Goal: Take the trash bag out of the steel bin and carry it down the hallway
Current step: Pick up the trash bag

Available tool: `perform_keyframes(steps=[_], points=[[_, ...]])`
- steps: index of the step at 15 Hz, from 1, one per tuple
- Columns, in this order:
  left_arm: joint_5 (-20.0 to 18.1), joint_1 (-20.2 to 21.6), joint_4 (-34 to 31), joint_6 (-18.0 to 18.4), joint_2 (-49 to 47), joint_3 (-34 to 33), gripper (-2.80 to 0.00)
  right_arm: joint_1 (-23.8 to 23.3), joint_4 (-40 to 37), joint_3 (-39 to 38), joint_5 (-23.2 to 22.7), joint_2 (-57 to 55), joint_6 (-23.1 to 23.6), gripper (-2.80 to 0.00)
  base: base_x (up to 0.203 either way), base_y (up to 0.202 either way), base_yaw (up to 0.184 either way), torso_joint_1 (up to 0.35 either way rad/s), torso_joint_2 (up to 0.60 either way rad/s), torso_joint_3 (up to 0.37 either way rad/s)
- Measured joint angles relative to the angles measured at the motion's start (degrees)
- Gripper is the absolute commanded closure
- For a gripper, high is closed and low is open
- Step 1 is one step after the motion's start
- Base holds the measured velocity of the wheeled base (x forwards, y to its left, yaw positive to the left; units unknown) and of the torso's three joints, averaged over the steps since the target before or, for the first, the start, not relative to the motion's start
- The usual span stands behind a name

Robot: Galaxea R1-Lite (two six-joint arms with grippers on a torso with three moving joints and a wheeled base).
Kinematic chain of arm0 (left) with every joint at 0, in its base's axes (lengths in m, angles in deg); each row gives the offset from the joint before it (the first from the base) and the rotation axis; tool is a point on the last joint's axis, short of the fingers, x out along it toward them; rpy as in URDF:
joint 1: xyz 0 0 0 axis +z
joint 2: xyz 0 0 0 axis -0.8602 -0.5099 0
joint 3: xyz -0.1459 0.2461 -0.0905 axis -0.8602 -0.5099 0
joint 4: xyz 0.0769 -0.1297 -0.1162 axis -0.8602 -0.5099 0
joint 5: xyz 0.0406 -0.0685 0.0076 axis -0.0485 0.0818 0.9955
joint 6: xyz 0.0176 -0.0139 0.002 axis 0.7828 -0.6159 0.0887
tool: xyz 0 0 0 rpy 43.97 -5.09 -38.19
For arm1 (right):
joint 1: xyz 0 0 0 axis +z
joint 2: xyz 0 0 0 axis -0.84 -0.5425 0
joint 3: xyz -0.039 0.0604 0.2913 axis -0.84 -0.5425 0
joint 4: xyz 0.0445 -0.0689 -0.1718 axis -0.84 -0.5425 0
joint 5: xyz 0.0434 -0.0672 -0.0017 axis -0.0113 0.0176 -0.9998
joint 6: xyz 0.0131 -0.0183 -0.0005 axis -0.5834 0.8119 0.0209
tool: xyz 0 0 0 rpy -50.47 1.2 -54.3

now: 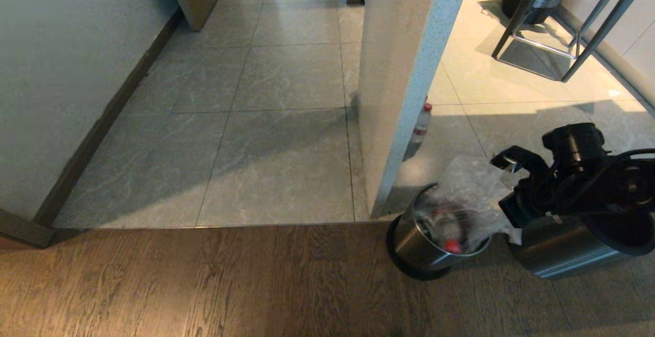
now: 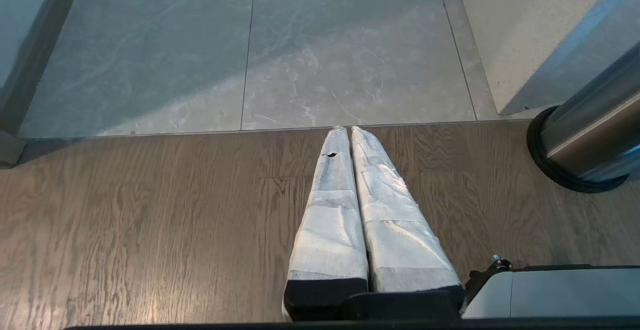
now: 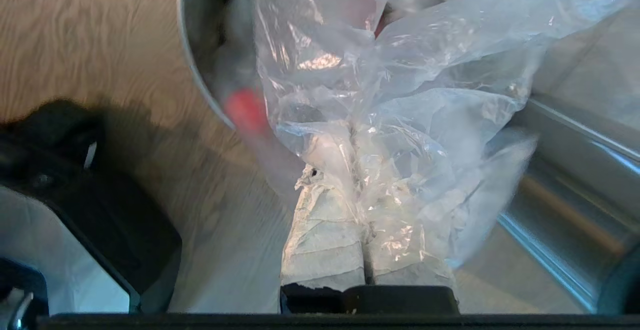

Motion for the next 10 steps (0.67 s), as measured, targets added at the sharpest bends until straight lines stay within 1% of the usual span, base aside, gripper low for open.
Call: perform_keyframes(steps=[3,6,10], points=[[0.00,0.00,0.00,0.01,0.00,0.00,0.00,-0.04,-1.79,0.58,-0.04,4.36,-1.28,0.00,0.000,0.000,0.000,0.000,0.00,0.000],[0.00,0.00,0.00,-0.01,0.00,0.00,0.00,-0.01,-2.98,0.74,-0.13,9.08,-4.74,0.00,0.000,0.000,0.000,0.000,0.00,0.000],[0.00,0.00,0.02,-0.01,0.00,0.00,0.00,0.10,-3.58,1.01,-0.88,15.38,-7.26,0.00,0.000,0.000,0.000,0.000,0.00,0.000]])
